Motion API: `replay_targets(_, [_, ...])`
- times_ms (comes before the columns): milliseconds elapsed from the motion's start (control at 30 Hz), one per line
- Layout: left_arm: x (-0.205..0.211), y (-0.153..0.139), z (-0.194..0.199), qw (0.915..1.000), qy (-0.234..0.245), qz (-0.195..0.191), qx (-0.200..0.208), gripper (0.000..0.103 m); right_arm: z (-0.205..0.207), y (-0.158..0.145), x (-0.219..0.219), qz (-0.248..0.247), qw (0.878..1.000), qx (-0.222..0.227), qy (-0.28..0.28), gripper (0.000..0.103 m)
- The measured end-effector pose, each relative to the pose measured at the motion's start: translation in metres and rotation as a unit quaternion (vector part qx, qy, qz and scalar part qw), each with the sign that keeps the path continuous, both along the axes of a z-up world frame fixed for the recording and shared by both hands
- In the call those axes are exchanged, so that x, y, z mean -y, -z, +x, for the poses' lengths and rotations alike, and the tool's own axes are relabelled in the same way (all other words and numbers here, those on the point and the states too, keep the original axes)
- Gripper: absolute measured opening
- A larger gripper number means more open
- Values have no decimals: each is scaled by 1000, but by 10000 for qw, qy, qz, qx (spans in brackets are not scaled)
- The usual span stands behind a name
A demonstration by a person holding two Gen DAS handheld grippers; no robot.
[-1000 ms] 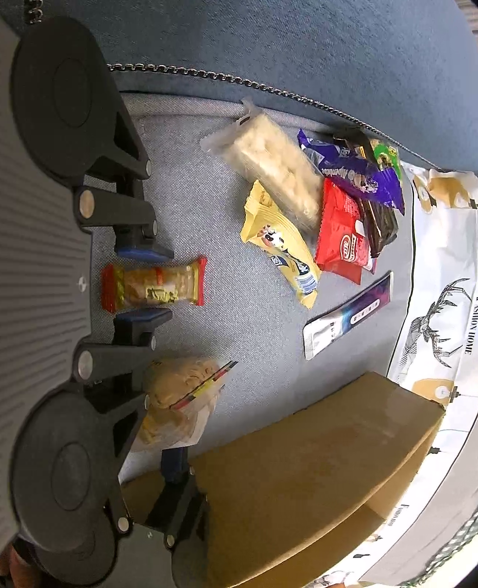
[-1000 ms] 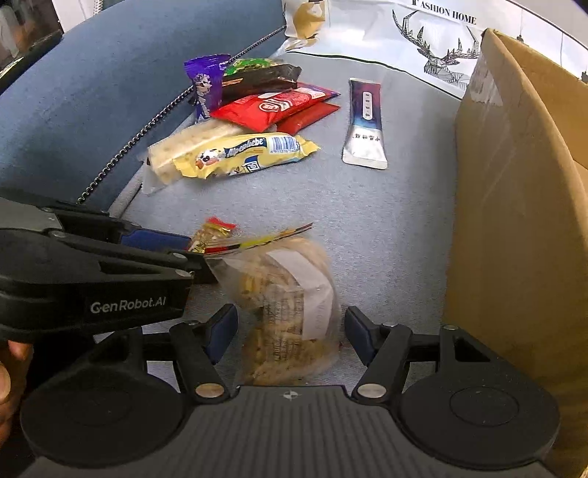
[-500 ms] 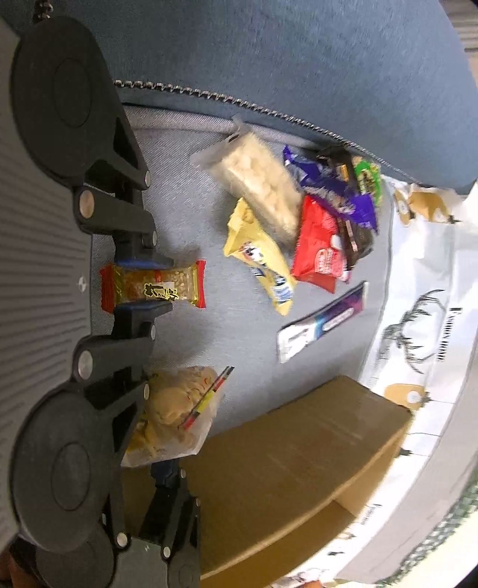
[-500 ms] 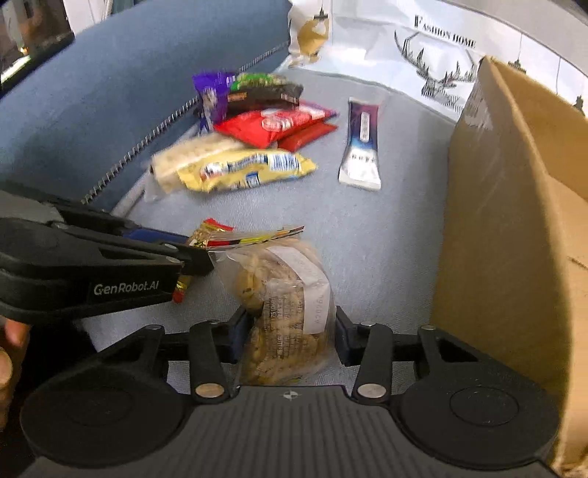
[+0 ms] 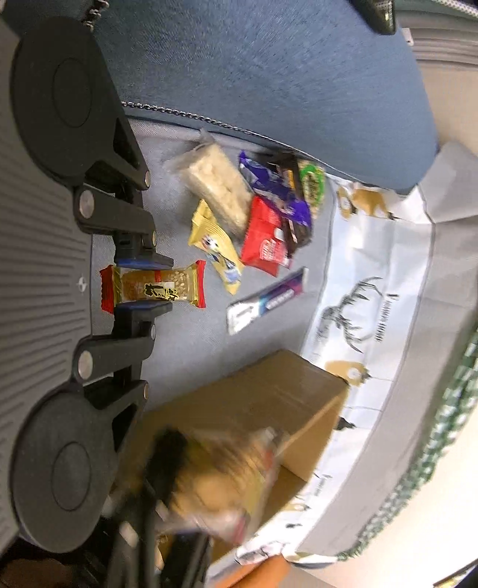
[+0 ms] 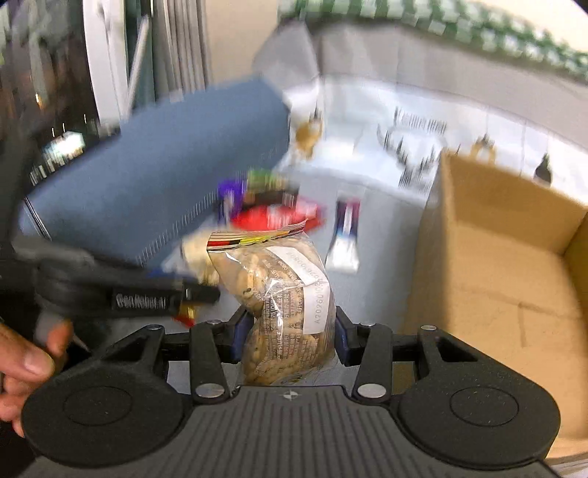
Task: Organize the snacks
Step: 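Lift the cracker bag with the right tool and carry it over the box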
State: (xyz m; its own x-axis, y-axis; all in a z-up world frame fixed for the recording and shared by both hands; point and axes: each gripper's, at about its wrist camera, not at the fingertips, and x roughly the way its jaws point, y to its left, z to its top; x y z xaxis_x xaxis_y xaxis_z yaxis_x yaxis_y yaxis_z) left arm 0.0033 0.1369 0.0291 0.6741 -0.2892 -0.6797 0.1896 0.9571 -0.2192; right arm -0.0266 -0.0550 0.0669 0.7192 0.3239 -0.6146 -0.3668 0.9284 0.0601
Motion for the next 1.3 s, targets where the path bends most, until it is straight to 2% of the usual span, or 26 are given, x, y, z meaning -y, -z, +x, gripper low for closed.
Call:
replay_targets(233, [-2, -11, -19, 9993, 0, -324, 196, 18, -27, -40, 73, 456, 9943, 930, 261, 47])
replay_targets(400, [-3, -17, -36, 9974, -98, -640, 323, 18, -28, -50, 137, 484, 9856, 1491, 641, 47])
replay_targets(500, [5, -22, -53, 9961, -35, -761, 441, 18, -26, -42, 170, 705, 9809, 1576, 902, 47])
replay_targets(567, [13, -25, -64, 9951, 4, -885, 451, 18, -25, -36, 189, 1054, 9758, 1539, 1140, 47])
replay_targets(700, [31, -26, -88, 9902, 61, -1324, 431, 18, -23, -30, 200, 1239, 9702, 1675, 1237, 47])
replay_targets(767, [47, -26, -96, 9887, 173, -1423, 439, 18, -22, -28, 200, 1287, 9693, 1714, 1205, 47])
replay_targets(900, [78, -25, -94, 9898, 427, -1263, 494, 18, -23, -25, 209, 1484, 9658, 1730, 1235, 47])
replay_targets(1033, [105, -35, -75, 9894, 626, -1193, 550, 18, -21, -21, 220, 1689, 9620, 1632, 1396, 47])
replay_targets(1133, [130, -63, -52, 9876, 894, -1066, 733, 18, -18, -19, 226, 1779, 9598, 1560, 1510, 47])
replay_targets(1300, [167, -118, -5, 9823, 1449, -534, 1056, 18, -15, -16, 231, 1822, 9576, 1518, 1634, 47])
